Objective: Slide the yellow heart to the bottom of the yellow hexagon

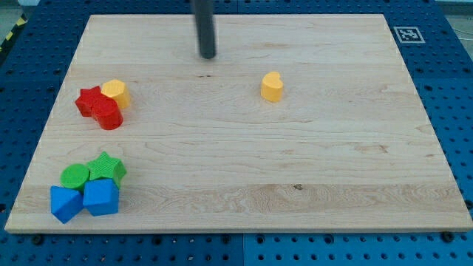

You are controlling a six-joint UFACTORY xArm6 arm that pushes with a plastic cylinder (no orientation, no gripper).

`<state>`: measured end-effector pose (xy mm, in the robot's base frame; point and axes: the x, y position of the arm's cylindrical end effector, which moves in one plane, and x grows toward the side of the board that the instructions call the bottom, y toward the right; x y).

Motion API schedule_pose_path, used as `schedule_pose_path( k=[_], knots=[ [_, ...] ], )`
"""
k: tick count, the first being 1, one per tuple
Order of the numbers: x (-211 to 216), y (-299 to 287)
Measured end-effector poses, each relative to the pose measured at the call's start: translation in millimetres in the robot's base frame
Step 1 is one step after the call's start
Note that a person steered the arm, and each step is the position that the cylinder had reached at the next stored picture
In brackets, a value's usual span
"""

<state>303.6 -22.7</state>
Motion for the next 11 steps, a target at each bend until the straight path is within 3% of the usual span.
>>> schedule_pose_path(
  k=[2, 3, 4, 9, 11],
  knots=[
    [14.5, 141.0],
    [44.6, 157.5],
    [76.0, 140.7],
    [82.8, -9.8],
    [90.9, 50.7]
  ],
)
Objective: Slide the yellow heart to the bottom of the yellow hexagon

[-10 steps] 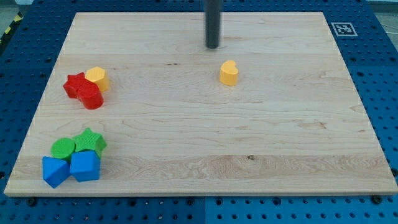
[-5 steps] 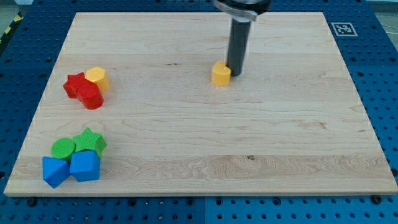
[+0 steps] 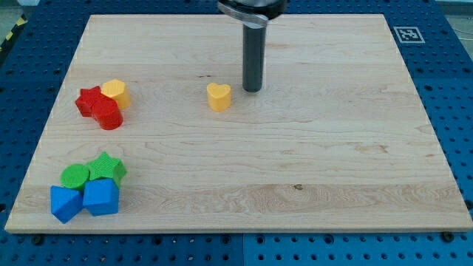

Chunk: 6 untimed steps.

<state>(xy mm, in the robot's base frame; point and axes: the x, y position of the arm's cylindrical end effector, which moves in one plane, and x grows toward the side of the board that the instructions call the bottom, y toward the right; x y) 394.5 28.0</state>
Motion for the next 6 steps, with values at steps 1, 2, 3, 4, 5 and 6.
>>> schedule_pose_path(
  k=[1, 2, 3, 4, 5, 6],
  knots=[
    [24.3, -13.1],
    [42.3, -40.8],
    [43.7, -74.2],
    [43.7, -107.9],
    [43.8, -72.5],
    [43.2, -16.4]
  ],
)
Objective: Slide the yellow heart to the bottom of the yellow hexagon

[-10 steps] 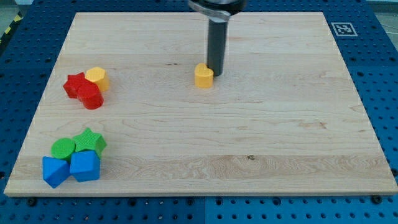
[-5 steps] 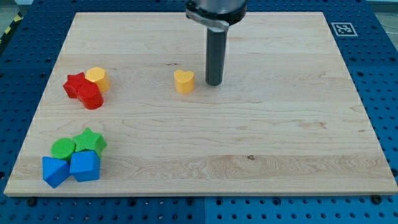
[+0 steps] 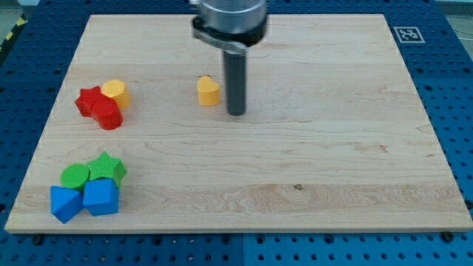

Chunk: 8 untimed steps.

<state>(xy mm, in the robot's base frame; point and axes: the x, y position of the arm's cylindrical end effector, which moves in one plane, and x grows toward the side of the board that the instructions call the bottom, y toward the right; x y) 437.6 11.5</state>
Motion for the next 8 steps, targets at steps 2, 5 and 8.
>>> schedule_pose_path(
  k=[2, 5, 8],
  knots=[
    [-33.7, -83.7],
    [-87.6, -97.9],
    [-92.5, -144.1]
  ],
)
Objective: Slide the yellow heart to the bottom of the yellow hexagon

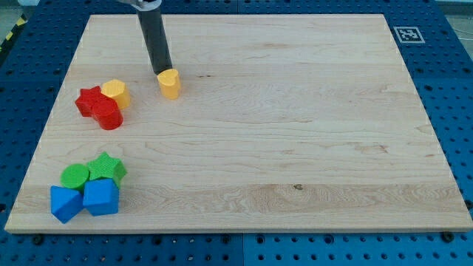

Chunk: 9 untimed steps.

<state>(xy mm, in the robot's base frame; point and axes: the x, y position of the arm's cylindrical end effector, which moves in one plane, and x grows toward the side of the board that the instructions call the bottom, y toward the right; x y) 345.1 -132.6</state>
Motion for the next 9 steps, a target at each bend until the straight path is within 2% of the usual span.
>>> schedule_pose_path(
  k=[1, 3, 5, 6, 7, 9],
  knots=[
    [-14.9, 21.0],
    [15.3, 66.0],
    [47.8, 15.6],
    [46.4, 28.8],
    [20.0, 42.6],
    [25.1, -9.6]
  ],
)
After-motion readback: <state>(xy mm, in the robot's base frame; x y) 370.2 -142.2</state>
